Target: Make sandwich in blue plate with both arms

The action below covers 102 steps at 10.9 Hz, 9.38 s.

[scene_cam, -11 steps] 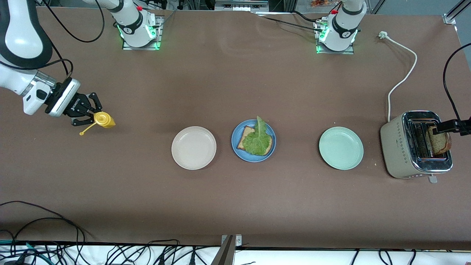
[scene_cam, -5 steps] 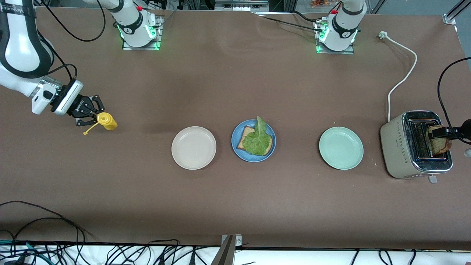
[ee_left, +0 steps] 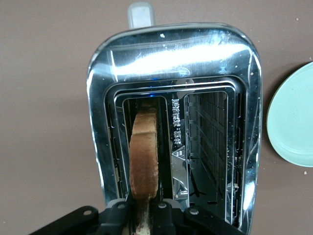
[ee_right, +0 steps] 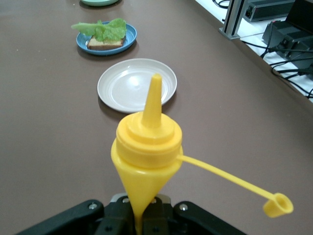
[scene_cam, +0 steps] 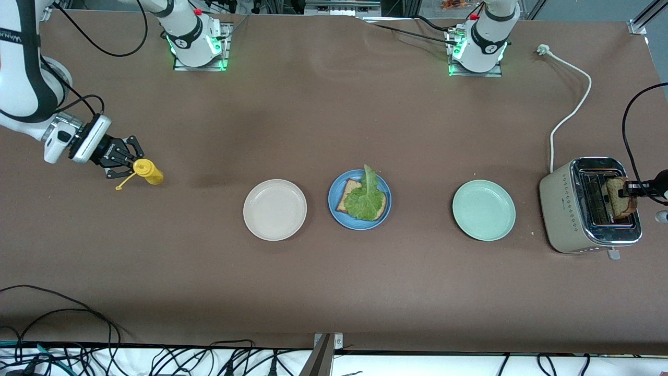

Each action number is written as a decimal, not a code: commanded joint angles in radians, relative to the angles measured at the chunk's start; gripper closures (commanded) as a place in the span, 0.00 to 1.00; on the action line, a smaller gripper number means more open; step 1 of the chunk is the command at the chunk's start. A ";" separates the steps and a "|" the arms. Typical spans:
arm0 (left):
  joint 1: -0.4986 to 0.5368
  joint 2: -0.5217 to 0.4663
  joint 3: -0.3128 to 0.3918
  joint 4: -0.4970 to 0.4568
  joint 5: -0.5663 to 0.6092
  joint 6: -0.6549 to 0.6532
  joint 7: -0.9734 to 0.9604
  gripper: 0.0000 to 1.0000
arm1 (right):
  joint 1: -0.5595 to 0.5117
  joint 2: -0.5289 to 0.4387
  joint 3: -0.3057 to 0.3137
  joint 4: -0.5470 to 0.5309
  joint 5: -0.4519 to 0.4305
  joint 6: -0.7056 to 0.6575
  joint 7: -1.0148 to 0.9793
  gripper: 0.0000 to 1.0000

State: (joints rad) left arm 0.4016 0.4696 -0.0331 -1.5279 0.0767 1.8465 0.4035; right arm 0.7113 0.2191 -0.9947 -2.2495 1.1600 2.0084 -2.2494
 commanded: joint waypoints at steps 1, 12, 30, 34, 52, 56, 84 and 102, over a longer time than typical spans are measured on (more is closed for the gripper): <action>0.009 -0.002 -0.010 0.032 0.037 -0.010 0.028 1.00 | -0.103 0.133 0.068 0.013 0.134 -0.110 -0.183 1.00; -0.004 -0.104 -0.106 0.192 0.040 -0.252 0.024 1.00 | -0.188 0.424 0.090 0.080 0.357 -0.393 -0.463 1.00; -0.252 0.202 -0.430 0.189 -0.482 -0.368 0.032 1.00 | -0.211 0.491 0.087 0.105 0.402 -0.481 -0.499 0.00; -0.377 0.305 -0.429 0.186 -0.681 -0.183 0.035 1.00 | -0.225 0.499 0.044 0.105 0.362 -0.505 -0.506 0.00; -0.391 0.466 -0.326 0.192 -0.690 0.054 0.382 0.00 | -0.230 0.483 -0.160 0.894 -0.058 -0.764 0.641 0.00; -0.383 0.339 -0.323 0.187 -0.502 -0.002 0.291 0.00 | -0.228 0.483 -0.130 1.129 -0.127 -0.833 1.105 0.00; -0.432 -0.485 0.021 -0.094 -0.069 -0.248 -0.427 0.00 | -0.673 -0.331 0.993 0.330 -1.224 -0.163 2.236 0.00; -0.415 -0.486 0.019 -0.081 -0.061 -0.268 -0.431 0.00 | -0.687 -0.348 0.993 0.452 -1.120 -0.267 2.260 0.00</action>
State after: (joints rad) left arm -0.0139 -0.0095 -0.0113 -1.6189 -0.0089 1.5976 -0.0215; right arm 0.0402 -0.1293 -0.0146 -1.8140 0.0259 1.7627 0.0027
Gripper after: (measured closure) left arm 0.000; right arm 0.000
